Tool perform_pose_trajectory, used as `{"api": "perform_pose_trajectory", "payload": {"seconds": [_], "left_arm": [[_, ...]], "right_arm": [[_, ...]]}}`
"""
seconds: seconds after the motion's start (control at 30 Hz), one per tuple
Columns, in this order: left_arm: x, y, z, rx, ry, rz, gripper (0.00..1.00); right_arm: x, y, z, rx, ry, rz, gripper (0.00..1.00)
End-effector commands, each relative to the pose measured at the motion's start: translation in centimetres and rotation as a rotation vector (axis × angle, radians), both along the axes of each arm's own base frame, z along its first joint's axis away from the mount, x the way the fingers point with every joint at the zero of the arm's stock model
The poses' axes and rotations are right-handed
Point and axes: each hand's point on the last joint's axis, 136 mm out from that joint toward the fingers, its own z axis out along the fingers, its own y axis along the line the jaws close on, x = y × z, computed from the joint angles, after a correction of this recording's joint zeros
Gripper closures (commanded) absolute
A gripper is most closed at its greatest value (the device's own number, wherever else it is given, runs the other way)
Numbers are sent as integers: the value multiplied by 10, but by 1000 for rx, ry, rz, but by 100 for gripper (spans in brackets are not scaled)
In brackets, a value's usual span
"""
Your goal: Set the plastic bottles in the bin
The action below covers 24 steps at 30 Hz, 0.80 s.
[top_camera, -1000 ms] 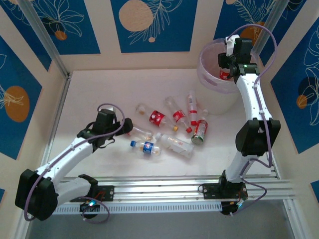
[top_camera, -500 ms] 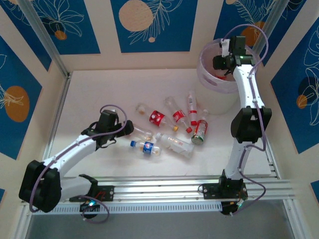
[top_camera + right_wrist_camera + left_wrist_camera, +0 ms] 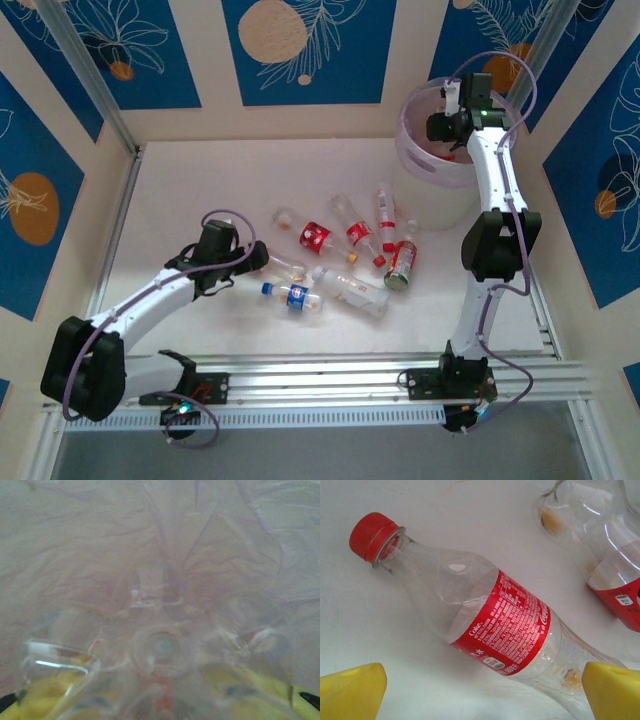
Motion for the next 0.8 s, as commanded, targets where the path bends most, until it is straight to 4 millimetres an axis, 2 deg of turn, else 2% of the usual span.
{"api": "perform_pose_trajectory", "payload": {"seconds": [0.0, 0.1, 0.2, 0.53, 0.77], "left_arm": [[6, -1, 4, -16, -10, -4, 0], [7, -2, 2, -16, -1, -3, 0], [8, -3, -2, -15, 14, -2, 0], [12, -5, -3, -21, 21, 3, 0], [14, -2, -2, -37, 20, 49, 0]], "right_arm": [[-11, 11, -27, 66, 115, 14, 59], [-12, 13, -9, 47, 82, 23, 45], [-14, 14, 9, -6, 43, 31, 37], [-38, 8, 87, -56, -101, -8, 19], [-61, 9, 127, -35, -180, -34, 11]]}}
